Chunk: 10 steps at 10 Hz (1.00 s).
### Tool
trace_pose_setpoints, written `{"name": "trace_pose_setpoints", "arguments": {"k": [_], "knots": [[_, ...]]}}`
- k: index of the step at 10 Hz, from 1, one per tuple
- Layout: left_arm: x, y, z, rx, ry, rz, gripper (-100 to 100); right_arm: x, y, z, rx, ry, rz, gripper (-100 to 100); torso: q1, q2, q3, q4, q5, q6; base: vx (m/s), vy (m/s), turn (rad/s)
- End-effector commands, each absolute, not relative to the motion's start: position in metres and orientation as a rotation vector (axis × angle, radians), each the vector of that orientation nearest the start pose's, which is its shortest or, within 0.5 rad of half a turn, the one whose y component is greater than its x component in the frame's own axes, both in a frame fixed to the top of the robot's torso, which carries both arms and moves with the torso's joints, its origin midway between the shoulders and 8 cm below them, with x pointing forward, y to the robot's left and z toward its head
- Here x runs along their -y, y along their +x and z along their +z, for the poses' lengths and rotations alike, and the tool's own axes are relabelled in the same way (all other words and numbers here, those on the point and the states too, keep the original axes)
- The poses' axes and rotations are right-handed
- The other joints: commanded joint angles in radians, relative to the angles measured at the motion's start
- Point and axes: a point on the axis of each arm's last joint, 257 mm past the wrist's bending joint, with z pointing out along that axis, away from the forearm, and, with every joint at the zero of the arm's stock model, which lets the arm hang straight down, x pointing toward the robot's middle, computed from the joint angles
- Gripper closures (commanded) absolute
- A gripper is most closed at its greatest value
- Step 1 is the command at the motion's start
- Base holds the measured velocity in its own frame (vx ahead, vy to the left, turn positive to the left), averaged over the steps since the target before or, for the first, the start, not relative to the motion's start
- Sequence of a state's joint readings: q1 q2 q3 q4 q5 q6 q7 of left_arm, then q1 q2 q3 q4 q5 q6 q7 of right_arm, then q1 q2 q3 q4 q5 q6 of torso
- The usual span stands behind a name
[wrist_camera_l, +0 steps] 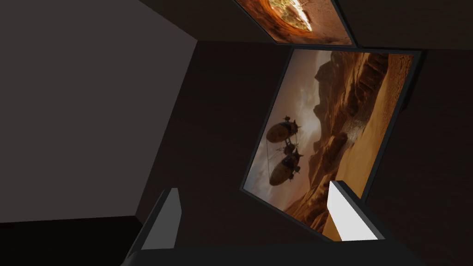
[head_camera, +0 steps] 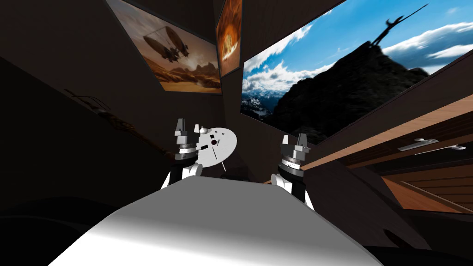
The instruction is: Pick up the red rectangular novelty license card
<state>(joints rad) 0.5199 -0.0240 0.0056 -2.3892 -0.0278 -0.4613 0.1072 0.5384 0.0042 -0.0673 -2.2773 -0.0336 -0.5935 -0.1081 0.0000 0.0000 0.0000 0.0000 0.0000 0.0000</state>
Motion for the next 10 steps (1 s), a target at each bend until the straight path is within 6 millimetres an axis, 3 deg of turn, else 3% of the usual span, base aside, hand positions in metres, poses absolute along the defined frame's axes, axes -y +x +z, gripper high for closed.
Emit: {"name": "trace_pose_setpoints", "arguments": {"k": [1,5,10], "knots": [[-0.276,0.329,0.054,-0.583,-0.645,-1.385,-100,0.306,0.320,0.030,-0.519,0.659,1.355,0,0.000,0.000,0.000,0.000,0.000,0.000,-0.001,-0.004,-0.013],[-0.279,0.345,0.025,-0.713,-0.696,-1.388,-100,0.306,0.320,0.030,-0.519,0.659,1.355,0,0.000,0.000,0.000,0.000,0.000,0.000,-0.004,-0.007,-0.033],[-0.304,0.370,-0.045,-0.885,-0.904,-1.355,-100,0.306,0.320,0.030,-0.519,0.659,1.355,0,0.000,0.000,0.000,0.000,0.000,0.000,-0.003,-0.008,-0.091]]}}
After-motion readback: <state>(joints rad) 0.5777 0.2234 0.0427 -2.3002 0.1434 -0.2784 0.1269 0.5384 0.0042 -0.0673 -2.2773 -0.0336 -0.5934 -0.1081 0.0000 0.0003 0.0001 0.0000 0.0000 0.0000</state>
